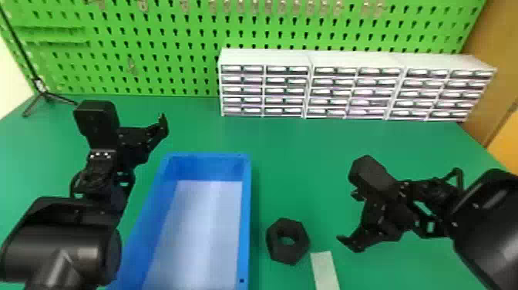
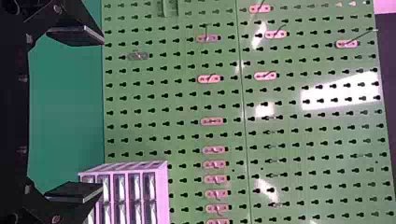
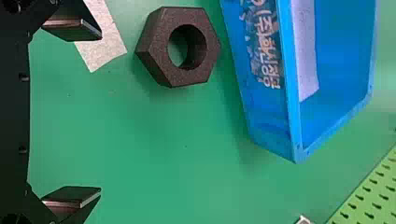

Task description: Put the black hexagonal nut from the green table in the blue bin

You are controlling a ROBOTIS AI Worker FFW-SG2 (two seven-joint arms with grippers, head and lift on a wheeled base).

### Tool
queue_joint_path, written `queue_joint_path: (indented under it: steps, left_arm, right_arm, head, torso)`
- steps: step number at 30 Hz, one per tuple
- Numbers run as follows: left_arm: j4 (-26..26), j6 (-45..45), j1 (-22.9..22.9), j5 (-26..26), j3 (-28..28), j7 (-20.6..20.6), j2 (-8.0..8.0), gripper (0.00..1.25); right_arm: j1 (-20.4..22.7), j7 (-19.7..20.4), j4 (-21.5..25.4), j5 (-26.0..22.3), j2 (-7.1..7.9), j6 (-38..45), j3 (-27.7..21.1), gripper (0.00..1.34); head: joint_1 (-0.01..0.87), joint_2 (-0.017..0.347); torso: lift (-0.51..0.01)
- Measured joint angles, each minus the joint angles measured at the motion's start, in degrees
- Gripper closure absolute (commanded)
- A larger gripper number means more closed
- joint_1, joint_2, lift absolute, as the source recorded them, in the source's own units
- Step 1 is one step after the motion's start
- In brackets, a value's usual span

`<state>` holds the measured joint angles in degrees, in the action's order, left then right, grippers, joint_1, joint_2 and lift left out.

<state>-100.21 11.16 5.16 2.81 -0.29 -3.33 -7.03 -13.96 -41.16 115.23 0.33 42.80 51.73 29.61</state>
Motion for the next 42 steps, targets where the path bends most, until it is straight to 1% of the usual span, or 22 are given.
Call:
queue_joint_path:
  steps: [7,11,14,22,42]
  left_arm:
    - [-0.28,0.0,-0.31,0.0,0.32,0.0,-0.33,0.17]
    - [-0.45,0.0,-0.49,-0.07,0.56,0.0,-0.52,0.17]
    - [-0.5,0.03,-0.57,-0.08,0.62,0.0,-0.6,0.17]
    - [-0.6,0.08,-0.57,-0.09,0.64,0.0,-0.77,0.17]
    - [-0.6,0.43,-0.23,-0.26,0.3,0.0,-0.83,0.17]
  right_arm:
    - [-2.44,-1.86,-0.04,-1.21,1.65,-1.96,4.63,0.13]
    - [-3.43,-3.17,-0.09,-1.88,2.14,-2.99,6.16,0.13]
    - [-3.83,-4.03,-0.1,-1.87,2.27,-3.43,6.4,0.13]
    - [-3.95,-4.76,-0.1,-1.21,2.38,-3.91,6.71,0.13]
    - [-4.91,-4.8,-0.27,-0.68,2.56,-3.92,7.78,0.13]
  head:
    - [0.683,0.028]
    - [0.683,0.028]
    - [0.683,0.028]
    - [0.683,0.028]
    - [0.683,0.028]
  torso:
    - [-0.096]
    - [-0.096]
    - [-0.096]
    - [-0.096]
    - [-0.096]
